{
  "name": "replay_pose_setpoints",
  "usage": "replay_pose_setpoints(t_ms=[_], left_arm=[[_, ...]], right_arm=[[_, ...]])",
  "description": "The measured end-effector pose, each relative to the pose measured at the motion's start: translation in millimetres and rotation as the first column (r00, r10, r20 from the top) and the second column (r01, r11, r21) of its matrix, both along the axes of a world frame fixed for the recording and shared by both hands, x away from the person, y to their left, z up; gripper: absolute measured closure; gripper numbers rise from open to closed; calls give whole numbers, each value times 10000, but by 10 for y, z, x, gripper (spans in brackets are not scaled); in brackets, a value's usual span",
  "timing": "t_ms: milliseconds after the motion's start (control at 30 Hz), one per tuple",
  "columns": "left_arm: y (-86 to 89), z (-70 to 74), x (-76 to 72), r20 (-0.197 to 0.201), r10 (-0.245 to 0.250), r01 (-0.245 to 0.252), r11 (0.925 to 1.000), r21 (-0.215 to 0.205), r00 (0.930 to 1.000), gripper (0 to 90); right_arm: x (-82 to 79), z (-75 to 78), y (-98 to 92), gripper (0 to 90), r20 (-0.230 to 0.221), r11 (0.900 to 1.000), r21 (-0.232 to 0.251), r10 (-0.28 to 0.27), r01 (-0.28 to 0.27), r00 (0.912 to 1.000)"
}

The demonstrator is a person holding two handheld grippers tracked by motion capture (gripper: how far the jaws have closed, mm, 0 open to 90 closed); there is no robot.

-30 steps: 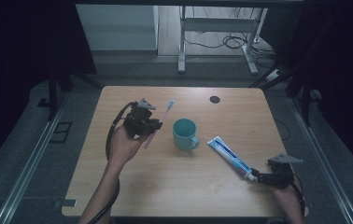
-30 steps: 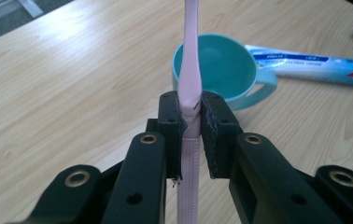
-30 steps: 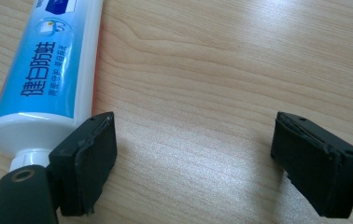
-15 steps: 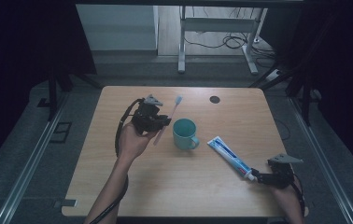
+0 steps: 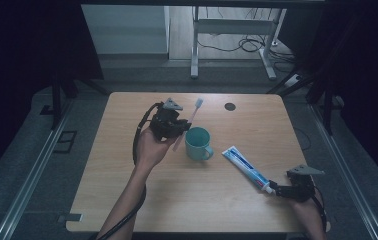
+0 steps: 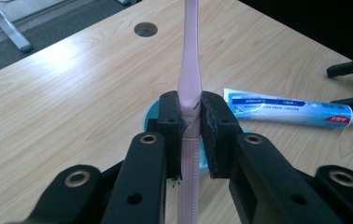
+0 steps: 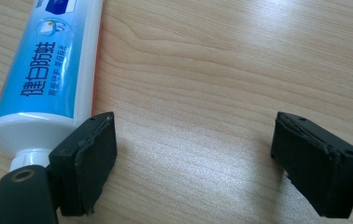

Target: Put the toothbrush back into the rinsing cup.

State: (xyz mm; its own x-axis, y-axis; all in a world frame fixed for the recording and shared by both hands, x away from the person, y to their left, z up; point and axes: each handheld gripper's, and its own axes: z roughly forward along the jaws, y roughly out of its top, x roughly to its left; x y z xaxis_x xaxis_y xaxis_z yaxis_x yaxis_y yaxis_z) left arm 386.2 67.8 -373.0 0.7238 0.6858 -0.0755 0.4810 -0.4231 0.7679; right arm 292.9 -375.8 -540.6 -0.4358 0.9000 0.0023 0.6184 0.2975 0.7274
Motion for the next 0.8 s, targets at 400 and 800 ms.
replay_pose_setpoints(t_ms=[400,800], left_arm=[[-134,16,78,304,37,-25,9991,-421,9995,788],[-306,14,147,578,25,11,9981,-619,9983,788]], right_arm=[[0,0,0,142,5,10000,4,1,-1,10000],[1,0,-1,142,3,10000,6,2,-2,10000]])
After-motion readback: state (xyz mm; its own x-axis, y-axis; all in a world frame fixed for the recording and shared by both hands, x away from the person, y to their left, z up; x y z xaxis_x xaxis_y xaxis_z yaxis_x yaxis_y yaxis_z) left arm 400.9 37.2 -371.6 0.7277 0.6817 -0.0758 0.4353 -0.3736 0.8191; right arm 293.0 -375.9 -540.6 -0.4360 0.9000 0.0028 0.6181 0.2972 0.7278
